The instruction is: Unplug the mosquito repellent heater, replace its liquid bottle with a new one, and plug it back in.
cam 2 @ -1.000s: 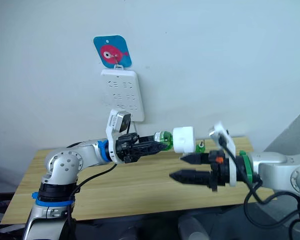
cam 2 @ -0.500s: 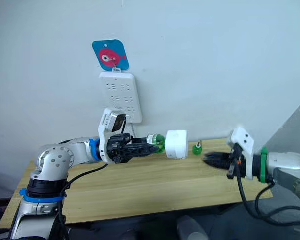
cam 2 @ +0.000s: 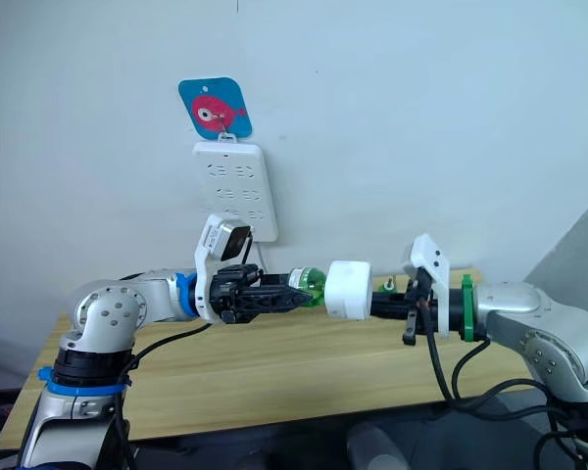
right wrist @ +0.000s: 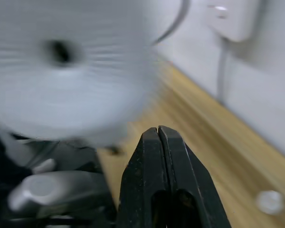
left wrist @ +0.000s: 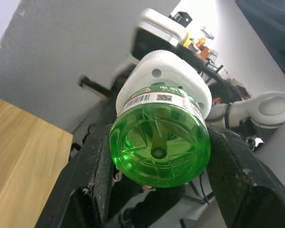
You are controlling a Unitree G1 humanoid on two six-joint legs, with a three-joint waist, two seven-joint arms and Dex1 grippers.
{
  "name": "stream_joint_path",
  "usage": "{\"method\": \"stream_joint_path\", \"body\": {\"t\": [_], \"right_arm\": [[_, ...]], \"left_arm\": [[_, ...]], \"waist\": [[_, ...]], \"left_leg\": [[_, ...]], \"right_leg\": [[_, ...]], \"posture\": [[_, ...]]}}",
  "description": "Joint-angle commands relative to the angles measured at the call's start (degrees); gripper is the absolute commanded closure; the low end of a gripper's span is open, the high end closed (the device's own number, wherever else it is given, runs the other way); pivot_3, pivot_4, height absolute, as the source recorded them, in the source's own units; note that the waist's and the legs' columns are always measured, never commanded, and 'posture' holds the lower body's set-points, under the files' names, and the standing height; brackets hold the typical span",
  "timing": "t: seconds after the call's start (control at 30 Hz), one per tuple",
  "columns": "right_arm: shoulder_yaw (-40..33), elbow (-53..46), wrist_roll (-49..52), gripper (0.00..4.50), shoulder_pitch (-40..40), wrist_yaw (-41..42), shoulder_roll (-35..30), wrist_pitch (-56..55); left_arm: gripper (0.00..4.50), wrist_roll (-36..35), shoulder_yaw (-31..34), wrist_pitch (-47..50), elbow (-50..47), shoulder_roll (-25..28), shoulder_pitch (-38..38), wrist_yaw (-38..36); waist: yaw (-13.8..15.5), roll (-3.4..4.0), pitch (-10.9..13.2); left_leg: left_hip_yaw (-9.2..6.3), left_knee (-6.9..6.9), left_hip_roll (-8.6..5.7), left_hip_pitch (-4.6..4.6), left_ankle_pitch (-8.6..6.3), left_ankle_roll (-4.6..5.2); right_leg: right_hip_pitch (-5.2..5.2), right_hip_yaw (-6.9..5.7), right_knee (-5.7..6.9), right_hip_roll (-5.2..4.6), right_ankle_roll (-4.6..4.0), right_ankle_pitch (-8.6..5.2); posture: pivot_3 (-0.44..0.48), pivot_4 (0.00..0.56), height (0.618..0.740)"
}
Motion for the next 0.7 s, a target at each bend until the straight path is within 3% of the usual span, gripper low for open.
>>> {"method": "stream_joint_path", "body": {"t": [0.03, 0.3, 0.5, 0.7], "right_arm": [[-3.12, -3.79, 5.78, 4.5, -0.11, -2.28, 0.69, 2.15], [-6.93, -5.38, 16.96, 4.5, -1.5, -8.7, 0.73, 4.87], [-9.01, 0.3, 29.5, 4.5, -6.72, -18.17, 2.2, 4.84], [-7.76, 6.44, 30.38, 4.5, -11.46, -23.47, 3.56, 5.0]], "left_arm": [[2.08, 0.26, 1.74, -2.14, -0.43, -0.82, -0.24, 1.59], [2.08, 6.58, -0.6, -7.66, 0.13, -0.34, 0.65, 0.8], [2.09, 9.94, -2.87, -10.43, -0.38, 1.02, 1.56, -2.52], [2.09, 10.11, -4.14, -10.3, -1.81, 3.13, 2.42, -6.39]], "waist": [[-0.01, 0.0, 0.0], [-0.06, 0.0, 0.0], [-0.25, 0.0, -0.01], [-0.22, 0.01, -0.01]], "left_leg": [[0.01, 0.0, 0.0, 0.01, 0.0, 0.0], [0.04, -0.01, 0.0, 0.02, 0.0, 0.0], [0.09, -0.01, 0.01, 0.03, 0.0, 0.0], [0.13, -0.06, 0.01, 0.01, 0.0, 0.01]], "right_leg": [[0.0, 0.01, 0.0, 0.0, 0.0, 0.0], [-0.01, 0.03, 0.0, 0.01, 0.0, 0.0], [-0.01, 0.09, 0.0, 0.01, 0.0, 0.0], [-0.07, 0.14, 0.0, 0.01, 0.0, 0.0]], "posture": [[-0.284, 0.047, 0.733], [-0.287, 0.05, 0.733], [-0.287, 0.051, 0.733], [-0.28, 0.049, 0.733]]}}
